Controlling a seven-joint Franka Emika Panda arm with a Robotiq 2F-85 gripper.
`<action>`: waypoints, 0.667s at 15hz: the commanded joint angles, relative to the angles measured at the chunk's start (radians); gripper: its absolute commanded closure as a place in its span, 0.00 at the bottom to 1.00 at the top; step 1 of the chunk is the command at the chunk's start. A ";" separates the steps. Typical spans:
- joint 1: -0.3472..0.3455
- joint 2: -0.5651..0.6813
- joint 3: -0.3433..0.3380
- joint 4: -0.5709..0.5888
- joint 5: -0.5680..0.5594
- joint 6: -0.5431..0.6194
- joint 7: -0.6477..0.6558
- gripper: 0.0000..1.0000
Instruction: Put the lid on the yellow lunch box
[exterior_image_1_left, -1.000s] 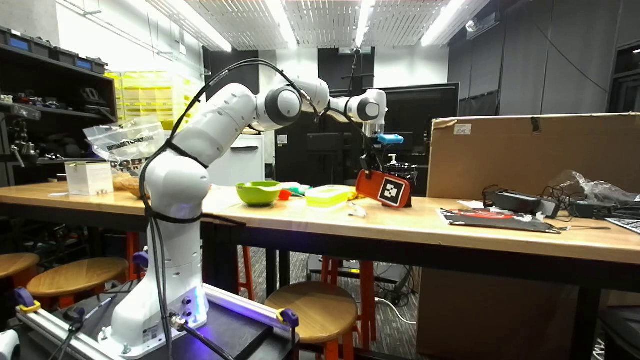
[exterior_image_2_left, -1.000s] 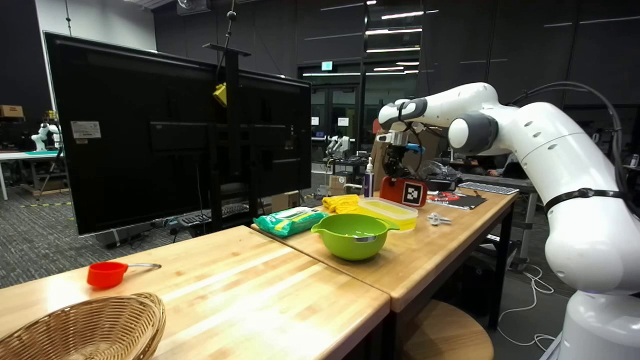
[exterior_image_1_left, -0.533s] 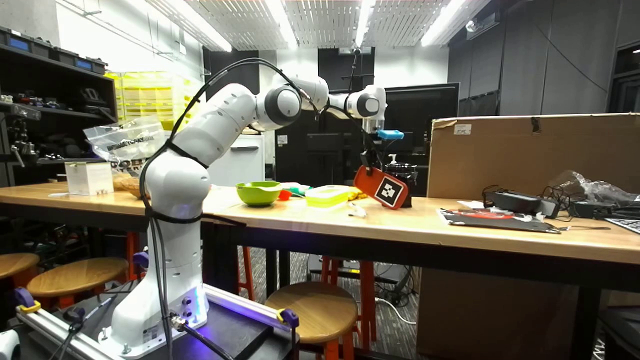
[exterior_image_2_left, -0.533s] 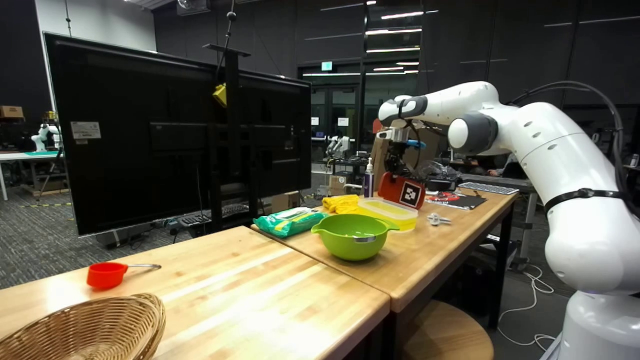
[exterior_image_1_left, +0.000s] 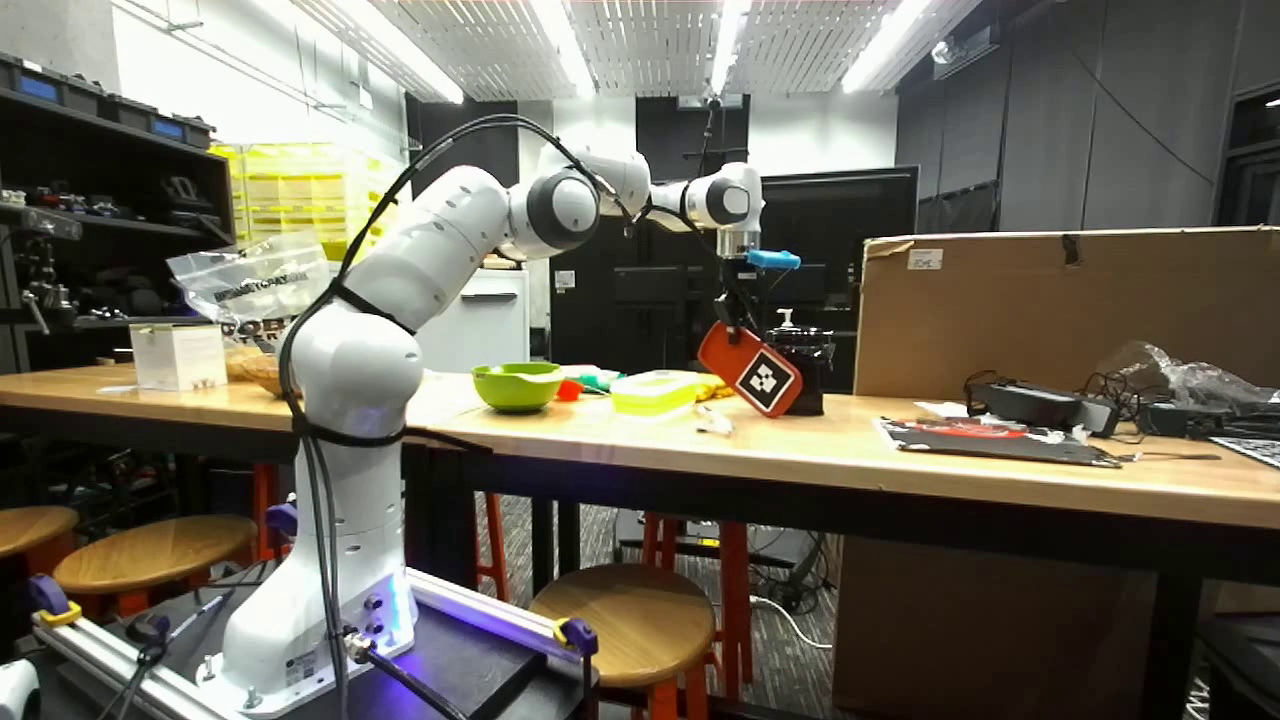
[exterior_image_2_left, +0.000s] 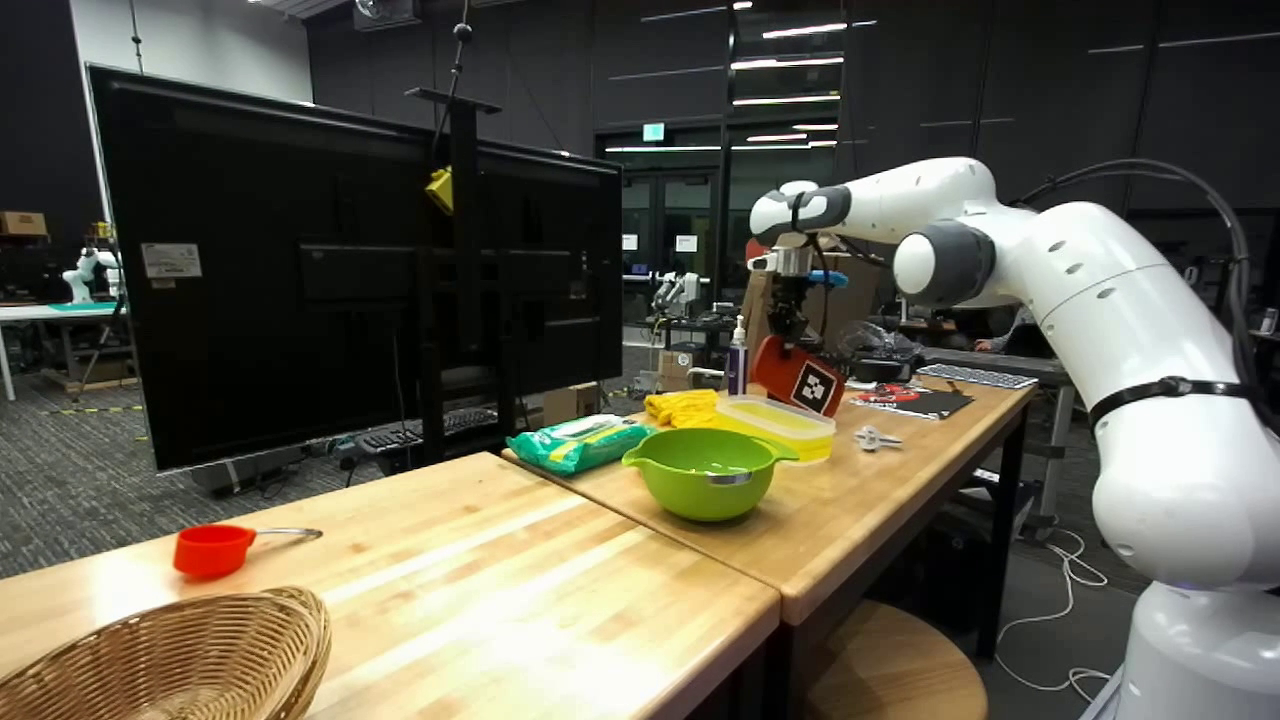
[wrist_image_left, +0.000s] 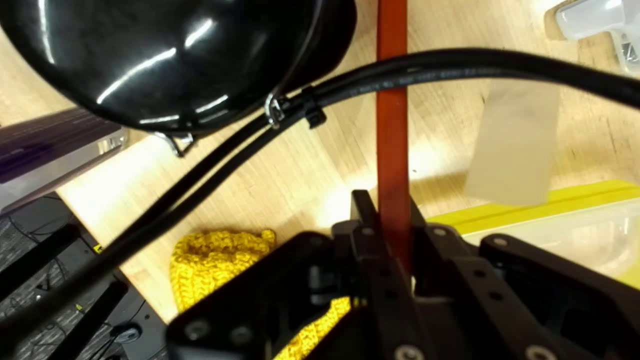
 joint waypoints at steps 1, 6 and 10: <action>0.035 -0.052 -0.021 0.003 -0.046 -0.031 0.061 0.97; 0.088 -0.068 -0.059 -0.012 -0.165 -0.056 0.164 0.97; 0.133 -0.062 -0.099 -0.009 -0.287 -0.116 0.215 0.97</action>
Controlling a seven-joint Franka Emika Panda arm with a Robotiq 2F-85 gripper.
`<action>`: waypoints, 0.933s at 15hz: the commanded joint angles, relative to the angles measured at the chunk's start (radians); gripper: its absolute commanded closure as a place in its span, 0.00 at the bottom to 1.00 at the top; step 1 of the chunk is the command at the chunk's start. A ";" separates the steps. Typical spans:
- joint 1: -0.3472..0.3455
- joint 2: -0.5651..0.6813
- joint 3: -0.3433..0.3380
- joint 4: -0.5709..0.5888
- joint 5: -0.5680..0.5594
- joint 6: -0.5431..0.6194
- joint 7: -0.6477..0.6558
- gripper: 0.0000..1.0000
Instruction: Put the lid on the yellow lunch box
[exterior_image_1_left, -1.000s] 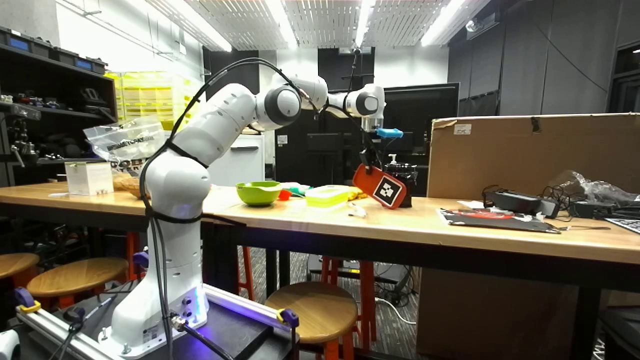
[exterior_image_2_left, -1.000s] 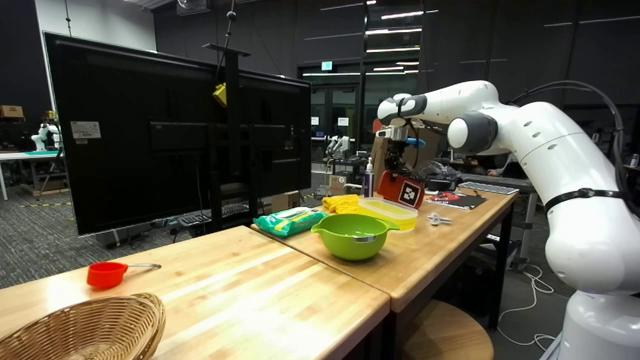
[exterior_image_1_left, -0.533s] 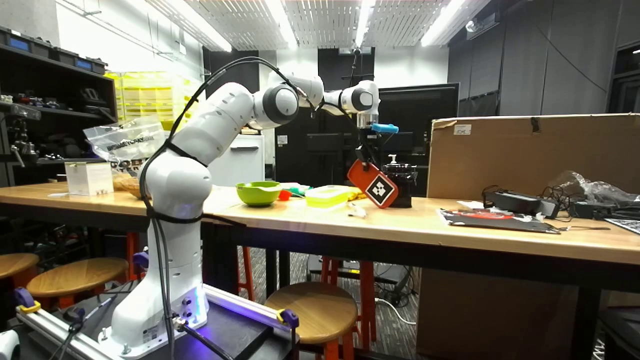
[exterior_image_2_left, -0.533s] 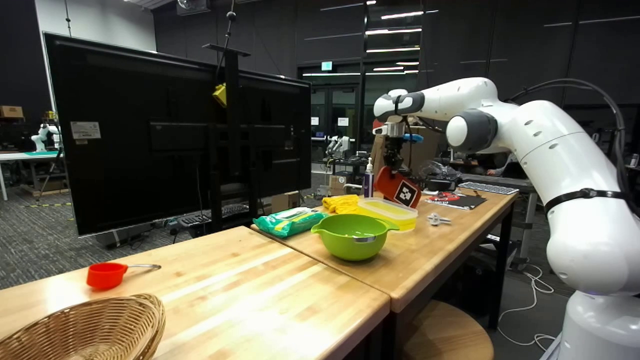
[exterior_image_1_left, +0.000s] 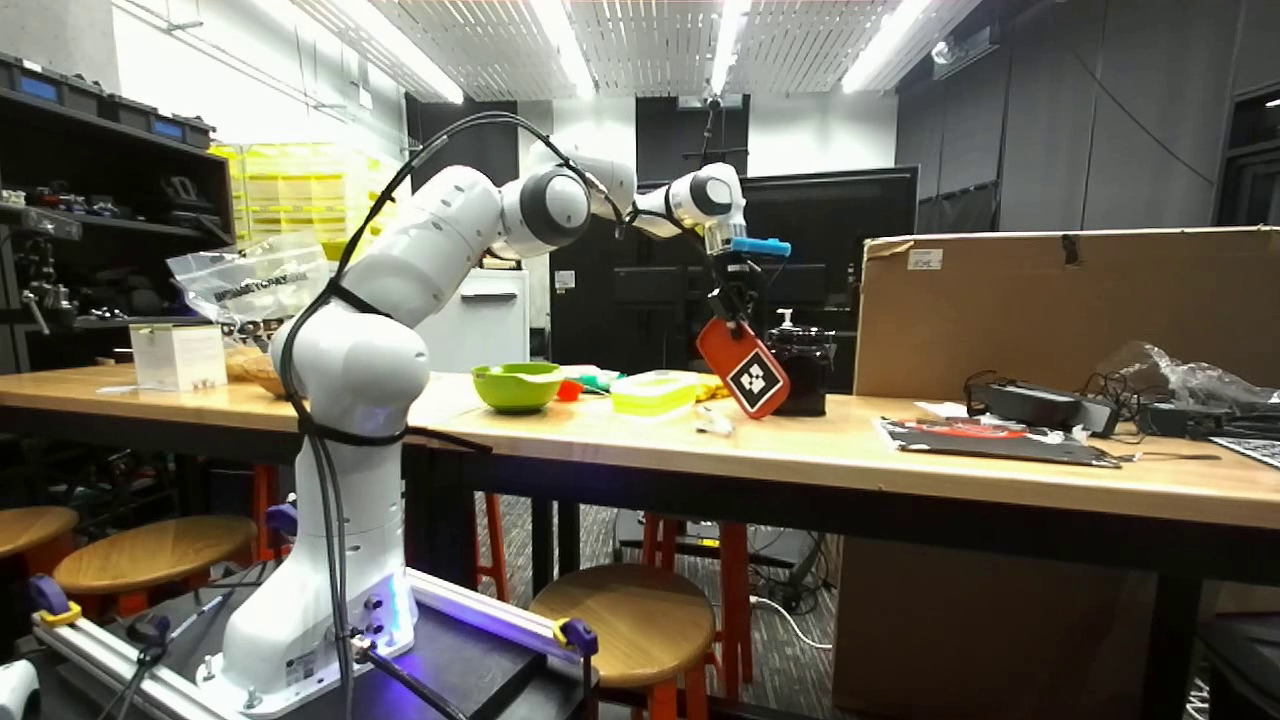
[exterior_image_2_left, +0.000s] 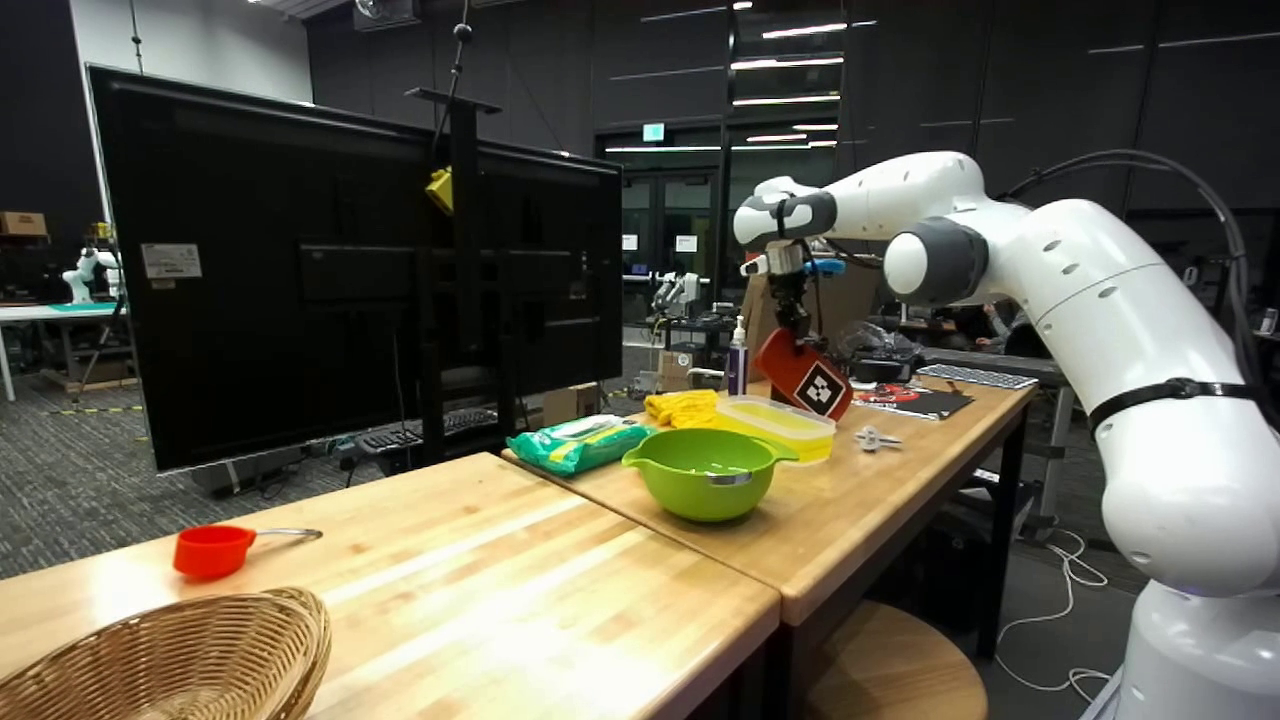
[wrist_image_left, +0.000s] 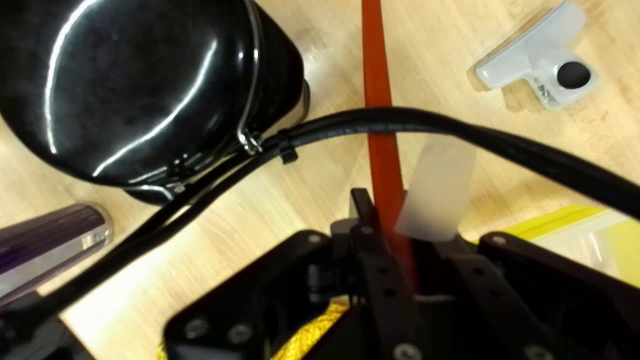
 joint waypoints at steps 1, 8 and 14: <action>0.050 -0.049 -0.045 -0.006 -0.103 -0.057 0.041 0.97; 0.077 -0.050 -0.047 0.033 -0.186 -0.141 0.015 0.97; 0.088 -0.074 -0.040 0.100 -0.218 -0.210 -0.001 0.97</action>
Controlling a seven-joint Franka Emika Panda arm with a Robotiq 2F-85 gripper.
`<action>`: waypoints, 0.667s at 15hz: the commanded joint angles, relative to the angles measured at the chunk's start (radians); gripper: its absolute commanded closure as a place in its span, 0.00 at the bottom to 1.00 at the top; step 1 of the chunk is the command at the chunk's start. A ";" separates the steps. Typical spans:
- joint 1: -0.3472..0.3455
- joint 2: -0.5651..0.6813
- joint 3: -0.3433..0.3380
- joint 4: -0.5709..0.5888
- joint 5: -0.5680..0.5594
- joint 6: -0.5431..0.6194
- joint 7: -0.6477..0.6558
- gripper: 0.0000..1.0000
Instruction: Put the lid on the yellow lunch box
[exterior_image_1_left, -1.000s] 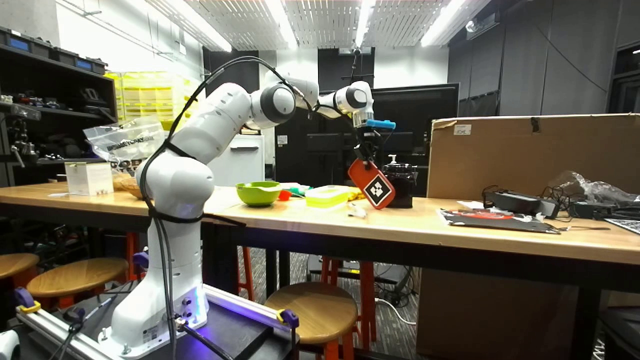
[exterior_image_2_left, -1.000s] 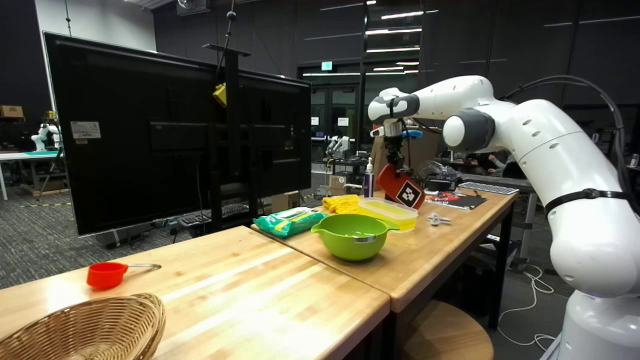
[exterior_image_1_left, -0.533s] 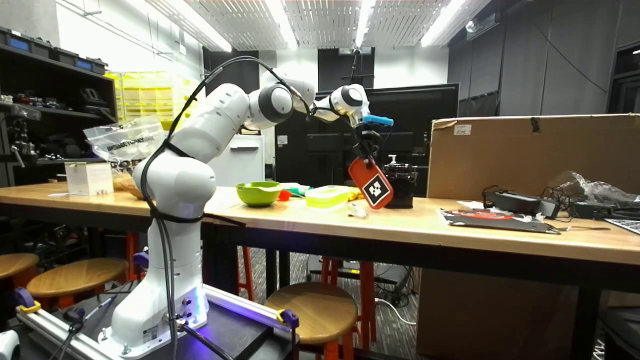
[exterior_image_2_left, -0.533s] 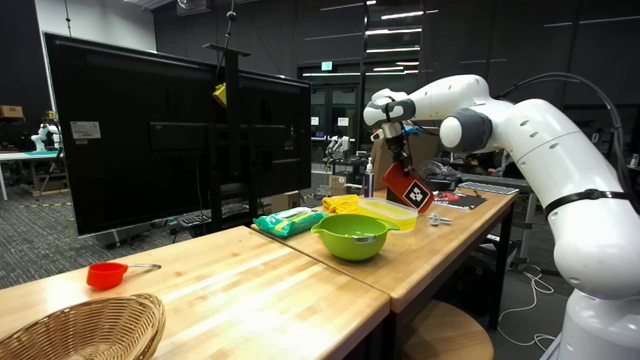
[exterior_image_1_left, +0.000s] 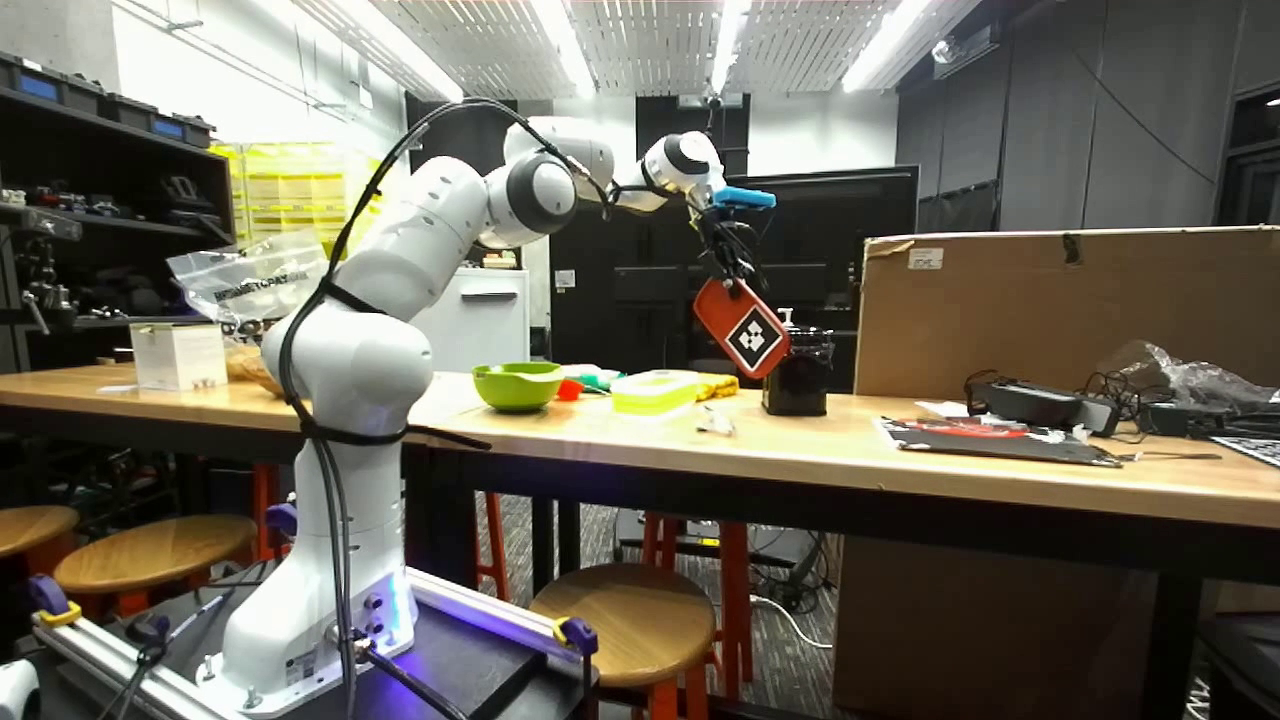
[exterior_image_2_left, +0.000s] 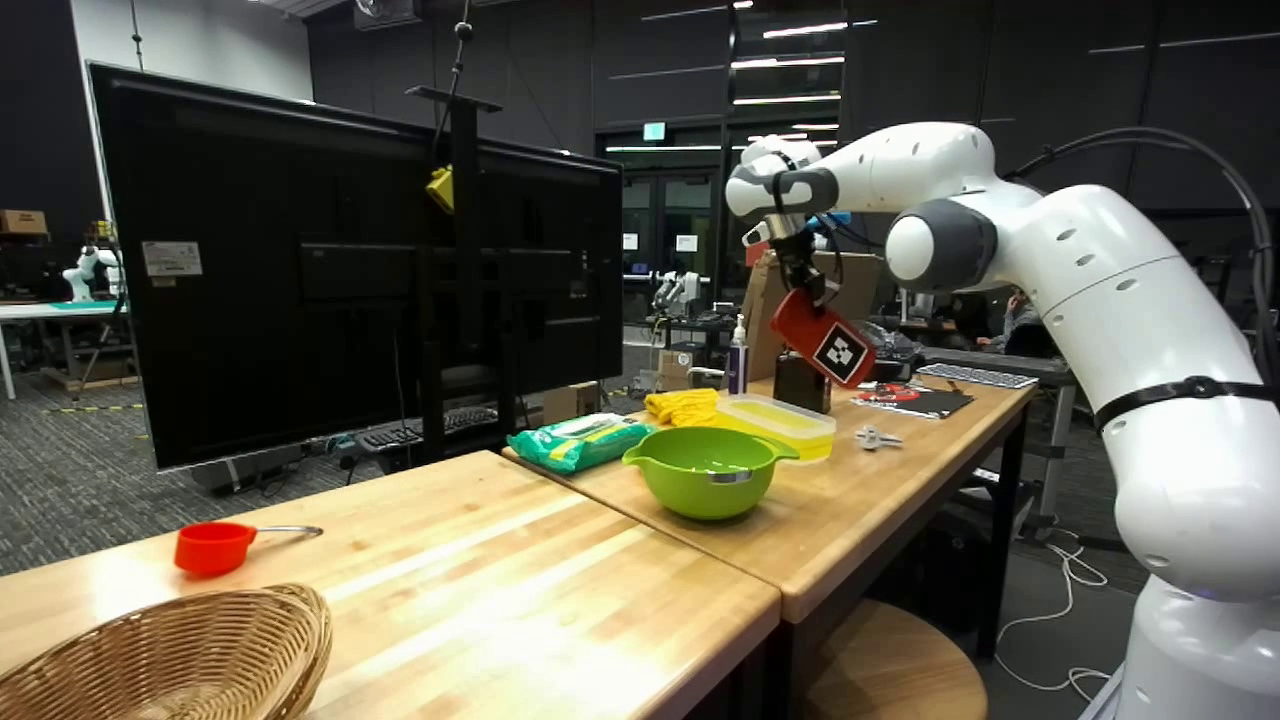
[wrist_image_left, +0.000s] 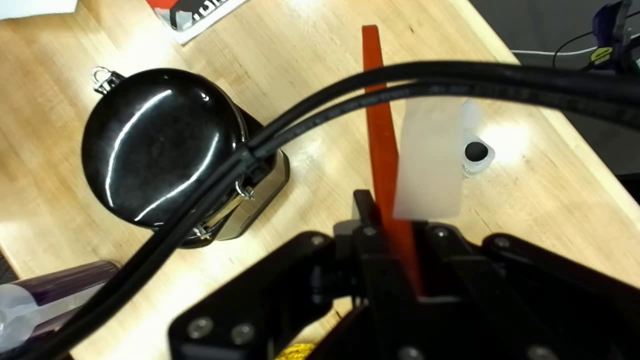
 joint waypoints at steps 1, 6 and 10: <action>0.008 -0.020 -0.003 0.033 -0.009 -0.063 -0.026 0.97; -0.001 -0.011 0.005 0.086 0.013 -0.206 -0.071 0.97; -0.040 0.006 0.077 0.156 0.023 -0.371 -0.150 0.97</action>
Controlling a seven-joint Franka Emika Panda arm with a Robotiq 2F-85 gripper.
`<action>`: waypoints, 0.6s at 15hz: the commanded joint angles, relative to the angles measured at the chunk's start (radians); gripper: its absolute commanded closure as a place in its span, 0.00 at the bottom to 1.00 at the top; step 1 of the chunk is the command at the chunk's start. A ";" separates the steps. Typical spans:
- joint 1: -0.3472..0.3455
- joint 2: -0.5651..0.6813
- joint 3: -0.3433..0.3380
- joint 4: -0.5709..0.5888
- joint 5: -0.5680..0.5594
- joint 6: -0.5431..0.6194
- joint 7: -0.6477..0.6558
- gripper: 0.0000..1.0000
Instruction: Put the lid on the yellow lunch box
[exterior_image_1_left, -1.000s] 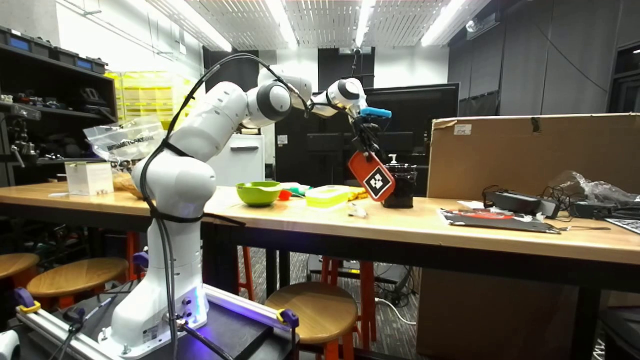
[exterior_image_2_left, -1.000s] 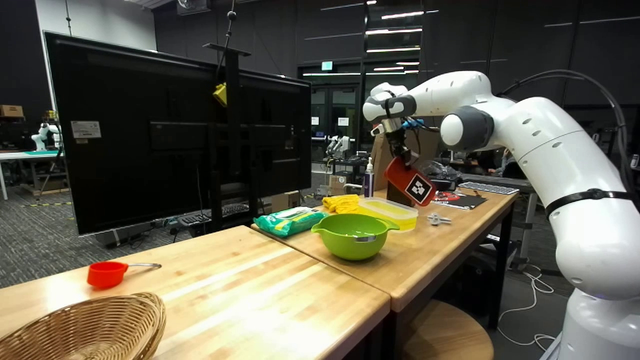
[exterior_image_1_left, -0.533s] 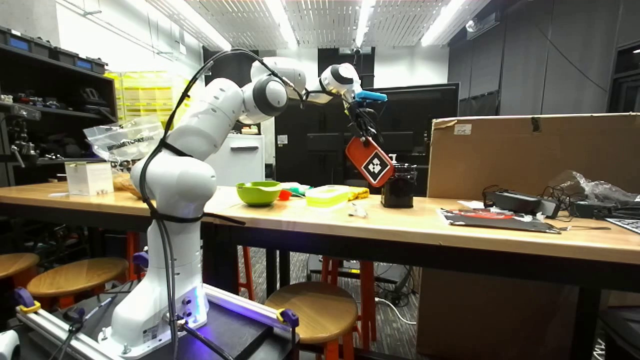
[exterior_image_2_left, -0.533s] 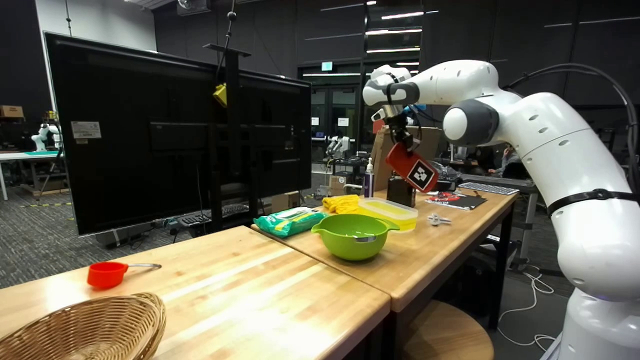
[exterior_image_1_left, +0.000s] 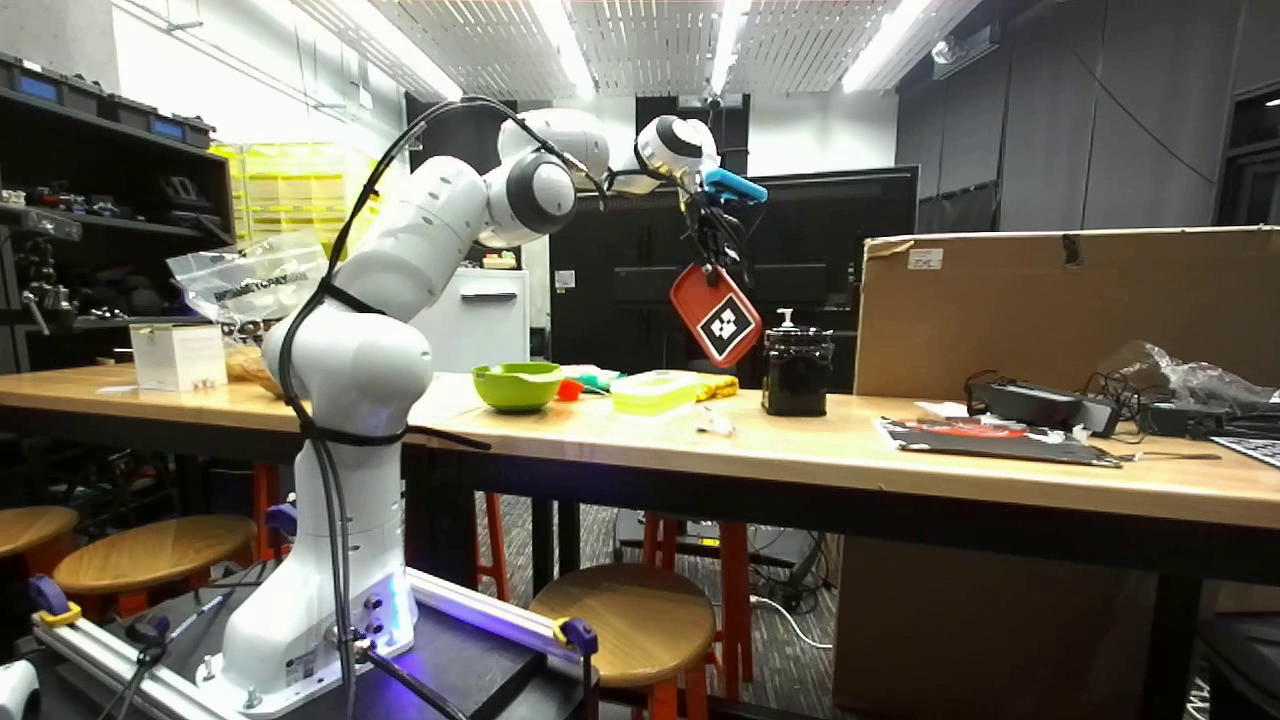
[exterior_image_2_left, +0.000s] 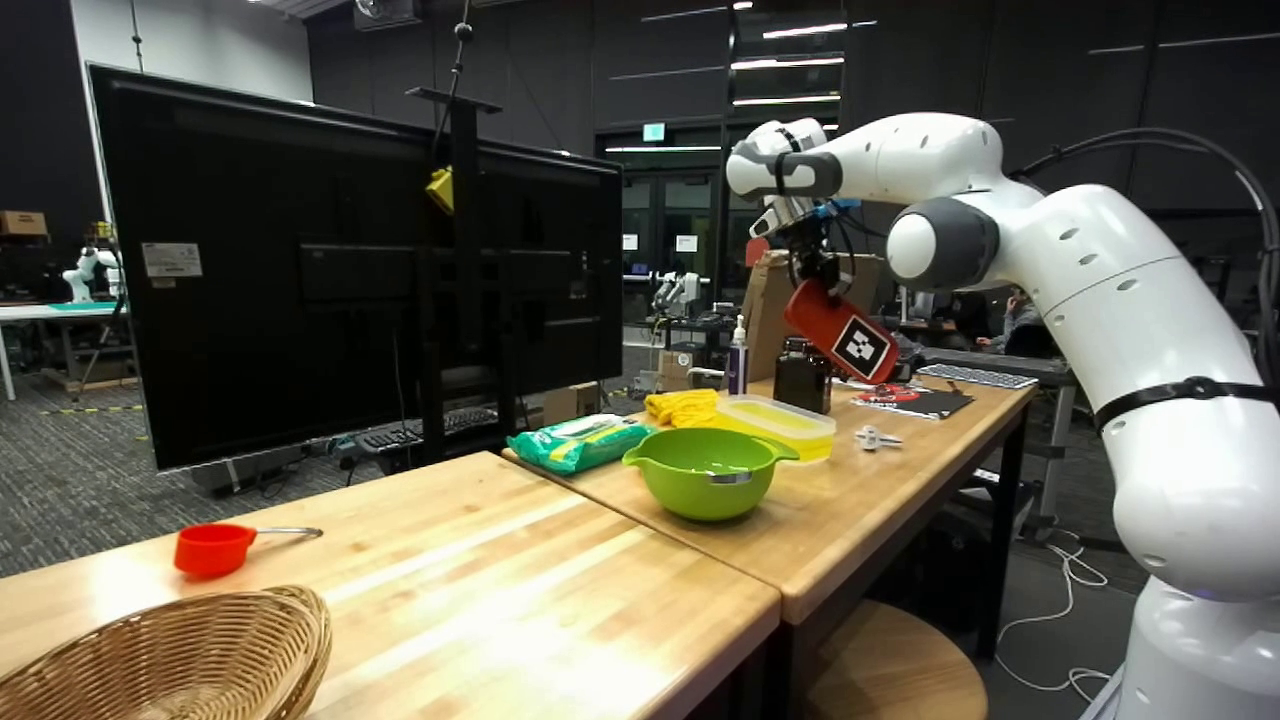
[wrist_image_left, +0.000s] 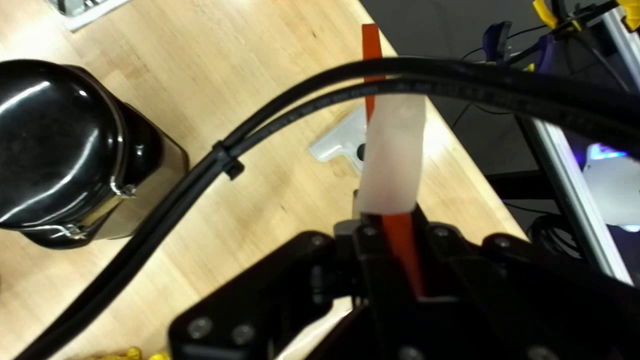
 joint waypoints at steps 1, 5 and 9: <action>-0.037 0.016 0.060 0.083 0.026 -0.143 -0.088 0.97; -0.083 0.031 0.118 0.131 0.109 -0.281 -0.202 0.97; -0.119 0.062 0.148 0.181 0.174 -0.422 -0.280 0.97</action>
